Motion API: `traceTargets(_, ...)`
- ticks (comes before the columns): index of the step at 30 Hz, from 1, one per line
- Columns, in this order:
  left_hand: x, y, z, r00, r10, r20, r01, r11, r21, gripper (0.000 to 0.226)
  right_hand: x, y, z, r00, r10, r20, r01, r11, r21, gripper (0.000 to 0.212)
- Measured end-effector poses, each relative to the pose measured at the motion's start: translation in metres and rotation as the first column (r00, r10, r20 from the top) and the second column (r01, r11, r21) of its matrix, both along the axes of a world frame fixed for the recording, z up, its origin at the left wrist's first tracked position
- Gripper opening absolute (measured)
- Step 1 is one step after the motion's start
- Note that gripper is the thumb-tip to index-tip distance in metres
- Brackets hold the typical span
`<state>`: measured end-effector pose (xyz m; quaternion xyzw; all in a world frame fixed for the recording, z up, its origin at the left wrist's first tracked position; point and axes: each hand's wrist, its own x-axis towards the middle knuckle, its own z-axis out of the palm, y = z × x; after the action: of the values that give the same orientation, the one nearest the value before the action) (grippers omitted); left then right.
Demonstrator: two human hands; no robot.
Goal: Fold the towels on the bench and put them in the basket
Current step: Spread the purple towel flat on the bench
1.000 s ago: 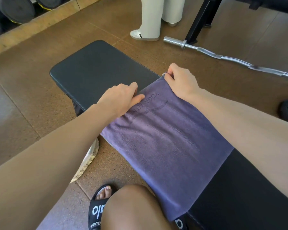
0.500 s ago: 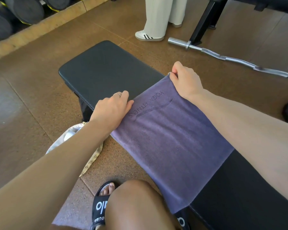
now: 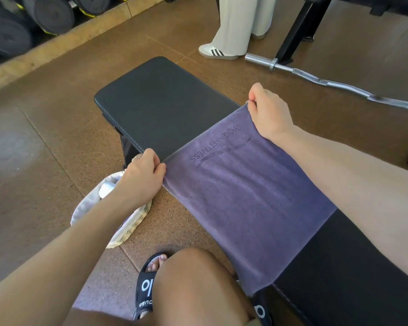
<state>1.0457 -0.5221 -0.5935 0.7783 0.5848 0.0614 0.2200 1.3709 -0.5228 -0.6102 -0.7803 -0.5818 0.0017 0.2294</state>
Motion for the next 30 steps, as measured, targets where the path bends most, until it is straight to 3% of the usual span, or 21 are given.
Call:
traceTargets(3,-0.005,-0.002,0.002,0.976,0.132,0.172,-0.102,0.979,-0.175,0.019,0.0,0.0,0.0,1.0,0.005,0.026,-0.005,1.0,0.003,0.007)
traceTargets(8,-0.007,-0.005,0.003,0.857,0.306,0.414,-0.163,0.924,-0.345,0.01,0.0,0.001,-0.001,0.998,0.011,0.056,-0.011,1.0,0.007,0.007)
traceTargets(16,-0.012,0.002,-0.002,0.75,0.413,0.517,-0.168,0.874,-0.455,0.007,0.004,0.002,-0.002,0.996,-0.007,0.088,0.01,0.999,-0.041,0.014)
traceTargets(20,-0.007,-0.003,-0.006,0.752,0.409,0.517,-0.232,0.898,-0.374,0.016,0.002,-0.001,0.007,0.956,-0.015,0.292,0.064,0.985,-0.157,0.026)
traceTargets(23,0.002,-0.013,-0.005,0.715,0.445,0.539,-0.287,0.89,-0.354,0.019,-0.011,-0.011,0.028,0.903,-0.048,0.426,0.098,0.99,-0.097,0.02)
traceTargets(26,0.006,-0.021,-0.003,0.685,0.513,0.518,-0.321,0.85,-0.417,0.021,-0.041,-0.044,0.04,0.956,-0.011,0.292,0.008,1.0,0.012,0.02)
traceTargets(30,0.005,-0.04,0.001,0.662,0.594,0.457,-0.149,0.702,-0.696,0.03,-0.077,-0.123,0.034,0.991,0.099,0.091,-0.091,0.992,-0.085,0.039)
